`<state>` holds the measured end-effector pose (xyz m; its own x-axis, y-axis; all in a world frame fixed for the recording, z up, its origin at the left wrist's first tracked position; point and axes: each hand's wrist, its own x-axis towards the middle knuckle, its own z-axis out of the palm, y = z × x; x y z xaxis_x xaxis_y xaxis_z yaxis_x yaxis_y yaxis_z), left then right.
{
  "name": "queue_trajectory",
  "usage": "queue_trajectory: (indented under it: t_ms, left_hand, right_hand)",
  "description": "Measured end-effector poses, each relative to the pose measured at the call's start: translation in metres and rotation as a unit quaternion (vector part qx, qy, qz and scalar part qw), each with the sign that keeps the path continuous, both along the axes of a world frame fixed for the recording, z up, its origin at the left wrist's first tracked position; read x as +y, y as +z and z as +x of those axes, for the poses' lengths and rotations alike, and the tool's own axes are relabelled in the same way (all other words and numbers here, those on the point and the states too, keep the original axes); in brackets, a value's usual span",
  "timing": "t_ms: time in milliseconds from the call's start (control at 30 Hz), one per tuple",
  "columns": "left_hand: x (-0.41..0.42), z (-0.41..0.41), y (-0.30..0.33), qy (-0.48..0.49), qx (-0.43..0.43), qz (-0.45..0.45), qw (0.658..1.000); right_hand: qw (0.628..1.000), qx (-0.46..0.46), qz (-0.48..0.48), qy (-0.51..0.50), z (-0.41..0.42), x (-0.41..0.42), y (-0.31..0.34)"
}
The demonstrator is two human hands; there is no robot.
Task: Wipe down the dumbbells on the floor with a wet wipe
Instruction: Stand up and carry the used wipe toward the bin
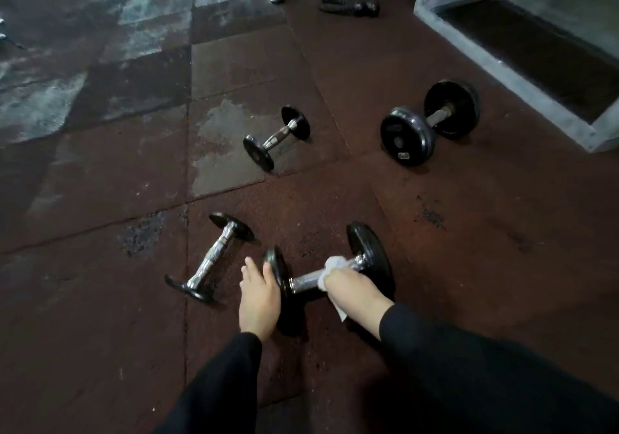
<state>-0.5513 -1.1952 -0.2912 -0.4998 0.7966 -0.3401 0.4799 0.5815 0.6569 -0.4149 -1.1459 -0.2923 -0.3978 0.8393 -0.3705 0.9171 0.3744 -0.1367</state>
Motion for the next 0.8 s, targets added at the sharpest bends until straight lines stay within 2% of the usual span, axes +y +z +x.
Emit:
queue_trajectory:
  t_ms: [33,100,167,267,333,433,600,700,800]
  left_hand:
    - [0.003,-0.002,0.017,-0.017,0.003,-0.009,1.000]
    - [0.012,0.000,0.060,-0.075,0.010,-0.029,0.997]
    - [0.021,0.007,0.110,-0.148,0.024,-0.077,0.986]
    - [0.029,0.025,0.184,-0.249,0.057,-0.148,0.956]
    - [0.032,0.040,0.240,-0.317,0.076,-0.175,0.929]
    - [0.033,0.071,0.329,-0.389,0.091,-0.197,0.895]
    - [0.025,0.136,0.452,-0.439,0.064,-0.196,0.874]
    - [0.030,0.185,0.498,-0.491,0.053,-0.191,0.848]
    - [0.048,0.242,0.527,-0.522,0.051,-0.183,0.831]
  right_hand:
    - [0.999,0.040,0.010,0.009,0.004,-0.001,0.016]
    - [0.994,0.091,-0.048,-0.033,0.016,0.004,0.069]
    - [0.992,0.088,-0.068,-0.062,0.034,0.002,0.123]
    - [0.978,0.097,-0.080,-0.167,0.075,-0.009,0.188]
    - [0.949,0.117,-0.082,-0.280,0.101,-0.023,0.237]
    - [0.882,0.166,-0.079,-0.433,0.134,-0.050,0.317]
    - [0.813,0.199,-0.095,-0.539,0.187,-0.086,0.434]
    - [0.791,0.189,-0.098,-0.573,0.225,-0.101,0.481]
    - [0.786,0.174,-0.075,-0.589,0.270,-0.103,0.512]
